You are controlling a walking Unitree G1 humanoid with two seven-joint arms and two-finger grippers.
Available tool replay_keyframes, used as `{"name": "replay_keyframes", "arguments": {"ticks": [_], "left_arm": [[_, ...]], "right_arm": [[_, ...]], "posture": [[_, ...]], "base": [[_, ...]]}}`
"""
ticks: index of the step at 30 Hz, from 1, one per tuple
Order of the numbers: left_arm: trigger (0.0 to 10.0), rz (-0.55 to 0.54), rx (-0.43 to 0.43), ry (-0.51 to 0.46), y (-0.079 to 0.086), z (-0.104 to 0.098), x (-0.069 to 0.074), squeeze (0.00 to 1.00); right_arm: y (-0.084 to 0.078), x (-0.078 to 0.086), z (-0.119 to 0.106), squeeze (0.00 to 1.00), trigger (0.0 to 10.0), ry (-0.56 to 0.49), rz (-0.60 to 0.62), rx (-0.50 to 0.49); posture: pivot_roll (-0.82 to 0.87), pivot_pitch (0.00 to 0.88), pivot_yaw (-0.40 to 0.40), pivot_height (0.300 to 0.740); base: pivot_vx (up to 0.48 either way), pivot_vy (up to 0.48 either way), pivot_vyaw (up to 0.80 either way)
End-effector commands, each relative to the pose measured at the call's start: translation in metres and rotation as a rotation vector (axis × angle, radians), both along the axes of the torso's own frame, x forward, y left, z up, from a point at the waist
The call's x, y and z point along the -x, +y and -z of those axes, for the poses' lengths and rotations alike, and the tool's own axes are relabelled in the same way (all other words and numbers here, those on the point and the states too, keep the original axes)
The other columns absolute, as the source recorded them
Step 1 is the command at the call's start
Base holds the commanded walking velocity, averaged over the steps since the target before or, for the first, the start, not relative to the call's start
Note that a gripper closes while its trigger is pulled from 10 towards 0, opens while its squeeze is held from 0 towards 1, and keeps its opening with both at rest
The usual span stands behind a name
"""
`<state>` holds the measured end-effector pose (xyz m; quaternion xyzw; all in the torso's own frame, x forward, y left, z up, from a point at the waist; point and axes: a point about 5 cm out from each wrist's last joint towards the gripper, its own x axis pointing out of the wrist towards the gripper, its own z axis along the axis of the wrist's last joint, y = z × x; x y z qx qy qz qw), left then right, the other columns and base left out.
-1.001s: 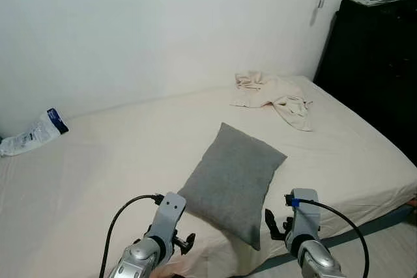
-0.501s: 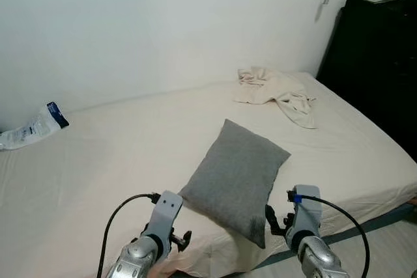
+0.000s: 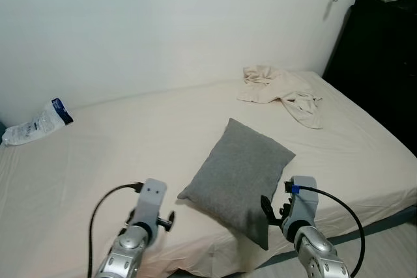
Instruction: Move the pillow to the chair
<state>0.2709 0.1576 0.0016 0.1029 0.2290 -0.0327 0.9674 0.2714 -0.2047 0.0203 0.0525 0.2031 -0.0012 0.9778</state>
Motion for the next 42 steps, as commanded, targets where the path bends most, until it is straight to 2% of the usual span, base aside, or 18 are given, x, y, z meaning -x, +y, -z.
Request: {"name": "replay_keyframes", "arguments": {"ticks": [1,4,10,12,26,28,33,39,42], "left_arm": [[10.0,-0.086,-0.001,0.040,0.022,0.014,0.015,0.00],[10.0,-0.113,0.035,0.051,0.028,0.018,0.021,0.00],[10.0,-0.088,0.026,0.052,0.025,0.020,0.025,0.00],[10.0,-0.099,0.032,0.042,0.024,0.020,0.025,0.00],[10.0,-0.084,0.067,0.028,0.015,0.020,0.019,0.00],[10.0,-0.085,0.068,0.023,0.015,0.019,0.018,0.00],[10.0,-0.151,0.060,0.035,0.025,0.020,0.014,0.00],[10.0,-0.160,0.049,0.043,0.027,0.021,0.014,0.00],[10.0,-0.163,0.048,0.044,0.028,0.021,0.014,0.00]], "right_arm": [[-0.001,0.006,0.007,0.00,10.0,0.022,0.000,0.000],[-0.002,0.008,0.008,0.00,10.0,0.026,-0.002,0.003],[-0.002,0.008,0.010,0.00,10.0,0.033,-0.014,0.006],[-0.001,0.008,0.010,0.00,10.0,0.032,-0.019,0.008],[0.000,0.009,0.010,0.00,10.0,0.032,-0.015,0.010],[0.001,0.009,0.012,0.00,10.0,0.047,-0.023,-0.002],[0.013,0.003,0.003,0.00,10.0,0.001,-0.110,-0.106],[0.014,0.000,0.003,0.00,10.0,-0.003,-0.114,-0.181],[0.012,-0.001,0.004,0.00,10.0,0.002,-0.111,-0.255]], "posture": [[-0.13,0.054,0.047,0.738],[-0.12,0.056,0.041,0.738],[-0.11,0.056,0.035,0.738],[-0.11,0.056,0.034,0.738],[-0.12,0.060,0.040,0.738],[-0.12,0.060,0.040,0.738],[-0.12,0.061,0.042,0.708],[-0.12,0.062,0.044,0.678],[-0.12,0.064,0.047,0.663]], "base": [[0.000,0.000,0.00],[0.000,0.000,0.00],[0.000,-0.400,0.00],[0.000,-0.480,0.00],[0.000,0.000,0.00],[0.000,0.000,0.00],[0.000,0.000,0.00],[0.000,0.000,0.00],[0.000,0.000,0.00]]}}
